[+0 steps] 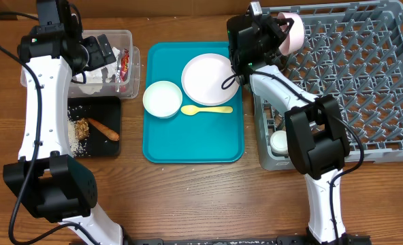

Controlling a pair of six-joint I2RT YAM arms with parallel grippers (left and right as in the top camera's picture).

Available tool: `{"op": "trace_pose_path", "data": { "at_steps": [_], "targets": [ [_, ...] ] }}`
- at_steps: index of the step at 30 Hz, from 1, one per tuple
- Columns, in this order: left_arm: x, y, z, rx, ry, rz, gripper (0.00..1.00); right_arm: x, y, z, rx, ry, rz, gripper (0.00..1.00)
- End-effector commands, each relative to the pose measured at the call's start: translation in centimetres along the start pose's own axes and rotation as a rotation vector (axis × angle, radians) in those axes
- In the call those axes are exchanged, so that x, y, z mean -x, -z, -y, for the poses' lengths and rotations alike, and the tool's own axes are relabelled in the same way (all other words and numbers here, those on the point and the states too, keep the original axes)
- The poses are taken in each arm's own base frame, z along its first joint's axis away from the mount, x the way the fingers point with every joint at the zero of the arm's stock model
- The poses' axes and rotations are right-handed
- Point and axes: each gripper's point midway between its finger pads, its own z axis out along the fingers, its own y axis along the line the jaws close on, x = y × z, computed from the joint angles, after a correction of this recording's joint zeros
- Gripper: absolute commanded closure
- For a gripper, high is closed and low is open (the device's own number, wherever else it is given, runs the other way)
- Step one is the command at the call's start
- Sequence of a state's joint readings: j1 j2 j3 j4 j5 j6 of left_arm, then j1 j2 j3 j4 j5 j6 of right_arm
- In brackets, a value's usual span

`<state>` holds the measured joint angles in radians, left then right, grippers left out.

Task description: Sort waste into correct bins and load items into the dishwasher

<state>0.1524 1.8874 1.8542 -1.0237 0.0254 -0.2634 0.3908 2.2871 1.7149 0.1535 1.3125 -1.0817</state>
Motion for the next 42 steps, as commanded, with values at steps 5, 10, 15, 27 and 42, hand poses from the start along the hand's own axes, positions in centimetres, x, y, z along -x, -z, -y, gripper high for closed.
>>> {"op": "trace_pose_path", "data": {
  "at_steps": [5, 10, 15, 27, 42],
  "targets": [
    [0.6, 0.4, 0.3, -0.008, 0.011, 0.020, 0.00, 1.9, 1.4, -1.5, 0.045, 0.005, 0.088, 0.79],
    [0.6, 0.4, 0.3, -0.008, 0.011, 0.020, 0.00, 2.9, 2.8, -1.9, 0.062, 0.008, 0.130, 0.54],
    [0.6, 0.4, 0.3, -0.008, 0.011, 0.020, 0.00, 3.5, 3.7, -0.9, 0.030, -0.072, 0.136, 0.00],
    [0.6, 0.4, 0.3, -0.008, 0.011, 0.020, 0.00, 5.5, 6.4, 6.5, -0.069, -0.292, 0.213, 0.00],
    [0.6, 0.4, 0.3, -0.008, 0.011, 0.020, 0.00, 8.2, 13.3, 2.3, 0.074, -0.341, 0.351, 0.00]
  ]
}}
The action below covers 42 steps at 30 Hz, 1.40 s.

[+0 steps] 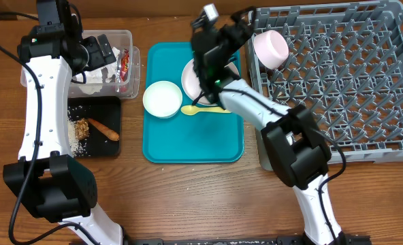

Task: Sort waste into correct bins and load items into the dishwasher
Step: 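Grasp the white bowl on the teal tray with the right gripper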

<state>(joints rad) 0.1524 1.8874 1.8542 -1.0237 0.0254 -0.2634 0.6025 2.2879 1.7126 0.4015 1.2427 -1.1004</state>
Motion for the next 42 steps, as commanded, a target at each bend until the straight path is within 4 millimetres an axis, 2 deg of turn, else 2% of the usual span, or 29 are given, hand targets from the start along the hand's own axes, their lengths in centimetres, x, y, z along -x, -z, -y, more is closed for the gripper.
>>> {"op": "trace_pose_path", "data": {
  "at_steps": [1, 4, 8, 12, 16, 21, 23, 25, 27, 29, 31, 33, 35, 37, 38, 39, 42],
  "targets": [
    [0.6, 0.4, 0.3, -0.008, 0.011, 0.020, 0.00, 2.1, 2.1, 1.3, 0.040, -0.140, 0.065, 0.00],
    [0.6, 0.4, 0.3, -0.008, 0.011, 0.020, 0.00, 2.9, 3.4, -0.4, 0.108, -0.142, 0.104, 0.00],
    [0.6, 0.4, 0.3, -0.008, 0.011, 0.020, 0.00, 3.6, 4.7, -1.1, 0.200, -0.231, 0.135, 0.00],
    [0.6, 0.4, 0.3, -0.008, 0.011, 0.020, 0.00, 4.2, 6.4, -1.3, 0.405, -0.364, 0.166, 0.00],
    [0.6, 0.4, 0.3, -0.008, 0.011, 0.020, 0.00, 5.0, 9.2, 0.0, 0.698, -0.555, 0.170, 0.00],
    [0.6, 0.4, 0.3, -0.008, 0.011, 0.020, 0.00, 5.5, 14.2, 2.2, 1.139, -0.804, 0.106, 0.00],
    [0.6, 0.4, 0.3, -0.008, 0.011, 0.020, 0.00, 5.1, 16.1, 2.2, 1.299, -0.851, 0.043, 0.00],
    [0.6, 0.4, 0.3, -0.008, 0.011, 0.020, 0.00, 3.8, 18.0, 1.7, 1.449, -0.810, -0.015, 0.00],
    [0.6, 0.4, 0.3, -0.008, 0.011, 0.020, 0.00, 2.9, 18.3, 1.4, 1.512, -0.799, -0.058, 0.00],
    [0.6, 0.4, 0.3, -0.008, 0.011, 0.020, 0.00, 2.6, 18.1, 0.9, 1.532, -0.877, -0.157, 0.00],
    [0.6, 0.4, 0.3, -0.008, 0.011, 0.020, 0.00, 2.6, 17.9, 0.1, 1.535, -0.943, -0.237, 0.00],
    [0.6, 0.4, 0.3, -0.008, 0.011, 0.020, 0.00, 2.6, 18.5, -1.1, 1.544, -0.931, -0.261, 0.02],
    [0.6, 0.4, 0.3, -0.008, 0.011, 0.020, 0.00, 2.4, 19.2, -2.9, 1.555, -0.932, -0.322, 0.08],
    [0.6, 0.4, 0.3, -0.008, 0.011, 0.020, 0.00, 2.1, 19.7, -4.6, 1.555, -0.944, -0.393, 0.19],
    [0.6, 0.4, 0.3, -0.008, 0.011, 0.020, 0.00, 1.5, 19.7, -5.9, 1.529, -0.965, -0.467, 0.23],
    [0.6, 0.4, 0.3, -0.008, 0.011, 0.020, 0.00, 0.5, 19.7, -8.0, 1.475, -0.998, -0.580, 0.25],
    [0.6, 0.4, 0.3, -0.008, 0.011, 0.020, 0.00, -0.5, 20.1, -11.1, 1.437, -1.009, -0.685, 0.26]
  ]
}}
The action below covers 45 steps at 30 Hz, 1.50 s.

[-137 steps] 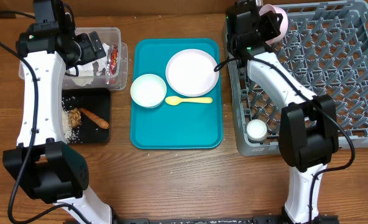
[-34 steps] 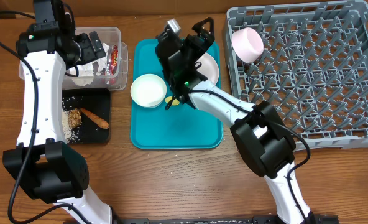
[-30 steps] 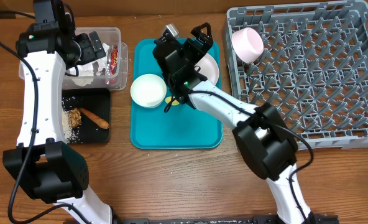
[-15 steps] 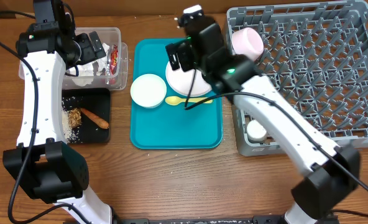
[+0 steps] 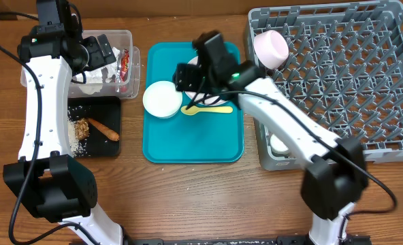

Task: Sort waste into correct bins and load items into the dishwasher
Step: 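Grasp the white bowl on the teal tray with the right gripper, then carry the white bowl to the dish rack and set it down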

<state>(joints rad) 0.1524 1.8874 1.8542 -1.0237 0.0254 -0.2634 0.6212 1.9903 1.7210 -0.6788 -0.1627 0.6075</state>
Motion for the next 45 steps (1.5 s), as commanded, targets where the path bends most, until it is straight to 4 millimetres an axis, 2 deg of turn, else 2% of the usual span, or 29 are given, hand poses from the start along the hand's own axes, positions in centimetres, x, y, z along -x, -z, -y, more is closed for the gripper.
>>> {"op": "trace_pose_path", "data": {
  "at_steps": [1, 7, 13, 18, 22, 29, 33, 38, 43, 45],
  "targets": [
    [0.6, 0.4, 0.3, -0.008, 0.011, 0.020, 0.00, -2.1, -3.8, 2.0, -0.083, -0.186, -0.047, 0.27],
    [0.6, 0.4, 0.3, -0.008, 0.011, 0.020, 0.00, -3.9, -6.2, 3.1, -0.120, -0.214, -0.097, 0.35],
    [0.6, 0.4, 0.3, -0.008, 0.011, 0.020, 0.00, -5.6, -8.5, 3.6, -0.150, -0.214, -0.127, 0.54],
    [0.6, 0.4, 0.3, -0.008, 0.011, 0.020, 0.00, -6.7, -9.8, 4.3, -0.172, -0.217, -0.152, 0.60],
    [0.6, 0.4, 0.3, -0.008, 0.011, 0.020, 0.00, -6.6, -10.1, 4.4, -0.169, -0.215, -0.144, 0.65],
    [0.6, 0.4, 0.3, -0.008, 0.011, 0.020, 0.00, -6.4, -10.1, 4.2, -0.160, -0.214, -0.138, 0.89],
    [0.6, 0.4, 0.3, -0.008, 0.011, 0.020, 0.00, -6.4, -10.1, 4.0, -0.152, -0.211, -0.145, 0.96],
    [0.6, 0.4, 0.3, -0.008, 0.011, 0.020, 0.00, -5.7, -9.2, 3.1, -0.118, -0.160, -0.143, 0.96],
    [0.6, 0.4, 0.3, -0.008, 0.011, 0.020, 0.00, -3.4, -5.7, 0.7, -0.059, -0.019, -0.082, 0.96],
    [0.6, 0.4, 0.3, -0.008, 0.011, 0.020, 0.00, -2.2, -3.5, 1.0, -0.104, -0.011, -0.031, 0.96]
  ]
}}
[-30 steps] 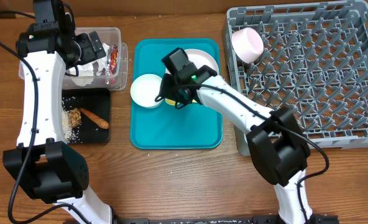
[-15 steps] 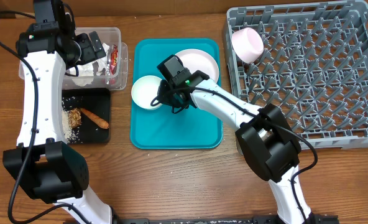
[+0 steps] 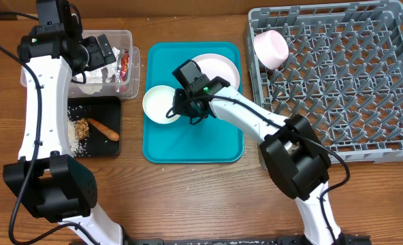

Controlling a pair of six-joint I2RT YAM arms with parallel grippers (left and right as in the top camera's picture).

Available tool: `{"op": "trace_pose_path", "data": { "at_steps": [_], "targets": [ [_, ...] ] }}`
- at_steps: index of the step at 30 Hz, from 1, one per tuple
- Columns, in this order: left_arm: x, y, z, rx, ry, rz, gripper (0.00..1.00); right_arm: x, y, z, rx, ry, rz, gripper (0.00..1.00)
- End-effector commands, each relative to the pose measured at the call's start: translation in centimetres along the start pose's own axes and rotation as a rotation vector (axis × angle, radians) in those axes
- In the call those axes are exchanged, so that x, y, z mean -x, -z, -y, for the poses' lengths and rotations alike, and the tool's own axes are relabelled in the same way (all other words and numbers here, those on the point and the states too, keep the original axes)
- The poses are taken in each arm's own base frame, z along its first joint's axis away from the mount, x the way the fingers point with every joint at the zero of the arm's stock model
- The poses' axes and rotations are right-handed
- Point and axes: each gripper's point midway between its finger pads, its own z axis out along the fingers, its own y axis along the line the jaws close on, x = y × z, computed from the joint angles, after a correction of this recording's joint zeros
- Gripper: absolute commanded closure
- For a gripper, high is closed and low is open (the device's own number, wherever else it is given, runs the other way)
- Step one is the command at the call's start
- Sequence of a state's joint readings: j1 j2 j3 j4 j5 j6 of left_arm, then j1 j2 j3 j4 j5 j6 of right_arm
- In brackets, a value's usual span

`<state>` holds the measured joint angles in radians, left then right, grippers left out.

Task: Sort waste into correct bins and load items into the dishwasher
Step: 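Carry the white bowl to the dish rack and set it down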

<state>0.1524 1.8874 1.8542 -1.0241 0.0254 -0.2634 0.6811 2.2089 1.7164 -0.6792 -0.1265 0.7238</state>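
A pink cup (image 3: 271,47) lies on its side at the near-left corner of the grey dishwasher rack (image 3: 351,75). On the teal tray (image 3: 188,146) are a white plate (image 3: 222,68) and a white bowl (image 3: 157,102). My right gripper (image 3: 181,107) is low over the tray at the bowl's right rim, and its own body hides its jaws. The yellow spoon is hidden under it. My left gripper (image 3: 98,49) hangs open over the clear bin (image 3: 123,41).
A black bin (image 3: 92,146) holding crumbs and an orange food scrap (image 3: 103,129) sits below the clear bin, which holds wrappers. The rack fills the right side of the wooden table (image 3: 188,197).
My right gripper has moved from over the plate and spoon down and left to the bowl's right rim. The yellow spoon, then visible, is now covered. The left arm has not moved.
My right gripper held the pink cup at the rack's left corner. Then the cup lay in the rack and the gripper was back over the tray. It then hovered over the plate and spoon, and now sits low beside the bowl.
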Motion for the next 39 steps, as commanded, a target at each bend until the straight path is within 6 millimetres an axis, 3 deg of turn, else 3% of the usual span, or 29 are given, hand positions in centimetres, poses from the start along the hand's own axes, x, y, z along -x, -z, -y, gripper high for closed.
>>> {"op": "trace_pose_path", "data": {
  "at_steps": [1, 4, 8, 11, 15, 19, 24, 29, 31, 32, 33, 39],
  "targets": [
    [0.6, 0.4, 0.3, -0.008, 0.011, 0.020, 0.00, 3.6, 7.7, -2.0, 0.017, 0.079, 0.172, 0.96],
    [0.6, 0.4, 0.3, -0.008, 0.011, 0.020, 0.00, 5.6, 12.4, 0.9, -0.107, 0.046, 0.289, 0.96],
    [0.7, 0.4, 0.3, -0.008, 0.011, 0.021, 0.00, 8.8, 19.7, 6.8, -0.299, -0.044, 0.466, 0.96],
    [0.6, 0.4, 0.3, -0.008, 0.011, 0.020, 0.00, 10.2, 23.1, 10.5, -0.441, -0.083, 0.557, 0.96],
    [0.6, 0.4, 0.3, -0.008, 0.011, 0.020, 0.00, 11.0, 28.6, 15.8, -0.798, -0.089, 0.718, 0.96],
    [0.6, 0.4, 0.3, -0.008, 0.011, 0.020, 0.00, 10.3, 34.3, 18.7, -1.166, -0.028, 0.834, 0.96],
    [0.7, 0.4, 0.3, -0.008, 0.011, 0.021, 0.00, 9.1, 40.5, 19.2, -1.566, 0.171, 0.855, 0.96],
    [0.6, 0.4, 0.3, -0.008, 0.011, 0.020, 0.00, 8.9, 39.6, 19.8, -1.581, 0.253, 0.714, 0.96],
    [0.6, 0.4, 0.3, -0.008, 0.011, 0.020, 0.00, 9.0, 37.7, 20.0, -1.481, 0.219, 0.682, 0.96],
    [0.6, 0.4, 0.3, -0.008, 0.011, 0.020, 0.00, 9.2, 35.4, 20.0, -1.381, 0.211, 0.635, 0.96],
    [0.6, 0.4, 0.3, -0.008, 0.011, 0.020, 0.00, 9.4, 34.4, 19.9, -1.346, 0.216, 0.619, 0.96],
    [0.6, 0.4, 0.3, -0.008, 0.011, 0.020, 0.00, 11.0, 32.4, 21.4, -1.451, 0.294, 0.573, 0.96]
  ]
}}
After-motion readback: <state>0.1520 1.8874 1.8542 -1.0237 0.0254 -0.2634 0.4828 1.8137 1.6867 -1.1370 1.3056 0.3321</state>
